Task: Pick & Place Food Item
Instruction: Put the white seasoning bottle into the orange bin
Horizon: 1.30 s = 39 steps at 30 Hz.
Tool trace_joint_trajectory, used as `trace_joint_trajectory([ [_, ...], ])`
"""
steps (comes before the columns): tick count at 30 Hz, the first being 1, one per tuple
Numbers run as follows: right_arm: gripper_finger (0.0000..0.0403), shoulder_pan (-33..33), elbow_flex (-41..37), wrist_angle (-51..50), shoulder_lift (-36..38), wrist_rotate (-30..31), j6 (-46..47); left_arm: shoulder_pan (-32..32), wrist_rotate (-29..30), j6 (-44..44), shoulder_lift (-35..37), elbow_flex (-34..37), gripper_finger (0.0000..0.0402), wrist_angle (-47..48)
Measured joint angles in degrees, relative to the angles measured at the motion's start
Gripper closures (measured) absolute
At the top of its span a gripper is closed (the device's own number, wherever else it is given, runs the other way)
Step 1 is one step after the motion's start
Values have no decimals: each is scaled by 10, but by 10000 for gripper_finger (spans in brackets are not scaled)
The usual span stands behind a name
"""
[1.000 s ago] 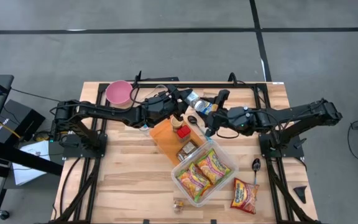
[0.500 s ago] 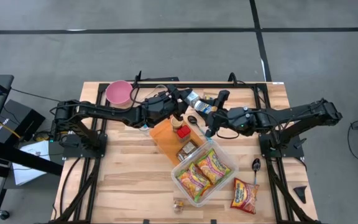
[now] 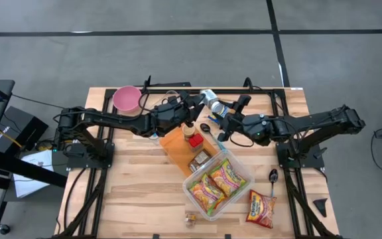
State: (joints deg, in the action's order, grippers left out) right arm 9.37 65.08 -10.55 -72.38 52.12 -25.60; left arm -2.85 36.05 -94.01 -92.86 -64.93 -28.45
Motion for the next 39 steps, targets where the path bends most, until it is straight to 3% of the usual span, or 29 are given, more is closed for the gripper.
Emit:
trace_joint_trajectory([
  [4,212,-1,0,0,9,35,34,1,-1,23,0,0,103,1],
  [10,212,-17,1,-73,53,27,150,1,0,78,8,0,92,-1],
  [13,212,-25,1,-129,79,-8,215,-2,3,114,24,2,91,6],
  [17,212,-39,1,-196,108,-100,280,-11,5,199,59,1,93,11],
  [24,212,-65,1,-238,114,-237,318,-21,7,356,157,1,91,116],
  [31,212,-84,45,-234,41,-343,334,-21,57,438,270,1,93,265],
  [39,212,-84,162,-266,-100,-433,331,-21,101,477,361,1,93,368],
])
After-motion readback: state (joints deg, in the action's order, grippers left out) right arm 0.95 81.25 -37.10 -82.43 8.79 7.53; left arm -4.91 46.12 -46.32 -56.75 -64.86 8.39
